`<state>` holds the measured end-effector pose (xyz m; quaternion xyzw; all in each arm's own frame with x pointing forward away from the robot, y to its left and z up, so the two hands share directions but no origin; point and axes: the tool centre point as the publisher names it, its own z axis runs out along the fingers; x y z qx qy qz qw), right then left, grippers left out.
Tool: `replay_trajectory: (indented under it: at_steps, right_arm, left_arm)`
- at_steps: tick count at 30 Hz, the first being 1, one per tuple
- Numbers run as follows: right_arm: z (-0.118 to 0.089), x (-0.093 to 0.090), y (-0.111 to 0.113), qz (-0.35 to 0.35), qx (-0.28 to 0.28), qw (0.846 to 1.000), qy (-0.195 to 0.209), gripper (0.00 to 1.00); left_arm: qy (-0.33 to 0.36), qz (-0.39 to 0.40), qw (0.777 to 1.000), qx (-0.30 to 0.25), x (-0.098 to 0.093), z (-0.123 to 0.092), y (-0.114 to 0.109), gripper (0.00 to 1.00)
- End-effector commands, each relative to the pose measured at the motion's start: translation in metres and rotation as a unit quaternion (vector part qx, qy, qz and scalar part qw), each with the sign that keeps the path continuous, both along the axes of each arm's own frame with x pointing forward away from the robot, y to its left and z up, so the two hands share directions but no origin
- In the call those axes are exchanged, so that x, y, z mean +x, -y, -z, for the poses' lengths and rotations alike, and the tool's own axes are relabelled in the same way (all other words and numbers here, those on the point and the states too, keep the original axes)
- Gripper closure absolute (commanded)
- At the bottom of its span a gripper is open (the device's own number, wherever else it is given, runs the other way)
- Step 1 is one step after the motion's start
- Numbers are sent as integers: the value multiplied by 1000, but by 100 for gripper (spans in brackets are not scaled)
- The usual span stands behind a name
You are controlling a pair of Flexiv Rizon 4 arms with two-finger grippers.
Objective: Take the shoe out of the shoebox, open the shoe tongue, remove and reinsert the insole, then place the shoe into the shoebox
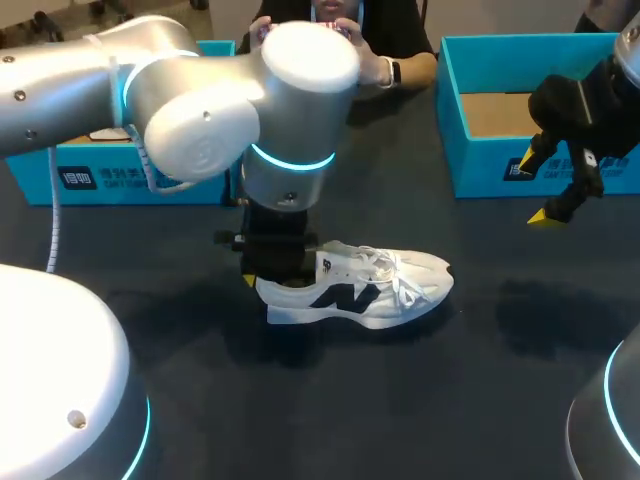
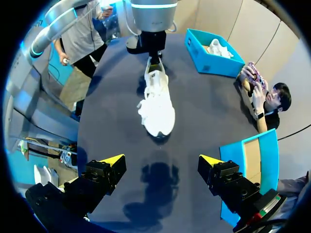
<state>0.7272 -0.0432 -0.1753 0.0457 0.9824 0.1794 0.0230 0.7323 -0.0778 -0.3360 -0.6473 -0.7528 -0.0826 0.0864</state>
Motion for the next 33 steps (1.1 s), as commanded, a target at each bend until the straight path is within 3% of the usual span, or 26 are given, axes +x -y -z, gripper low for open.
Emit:
replay_trajectory:
  at_steps: [1,19,21,23,25,28,30,33]
  right_arm:
    - [1,1,0,0,-1,1000,-1,0]
    - [1,1,0,0,-1,1000,-1,0]
    - [1,1,0,0,-1,1000,-1,0]
    - [1,1,0,0,-1,1000,-1,0]
    - [1,1,0,0,-1,1000,-1,0]
    - [1,1,0,0,-1,1000,-1,0]
    - [1,1,0,0,-1,1000,-1,0]
    - [1,1,0,0,-1,1000,-1,0]
  left_arm:
    - [11,-2,1000,12,-1,9,7,100]
    - [8,-18,999,27,5,41,19,100]
    - [2,-18,999,29,5,44,19,95]
    - [0,-19,999,30,5,45,19,72]
    - [-1,-18,999,31,4,44,20,59]
    - [0,-13,1000,28,4,37,19,51]
    - [-1,-8,1000,24,3,33,19,21]
    - [0,-5,1000,17,2,27,19,4]
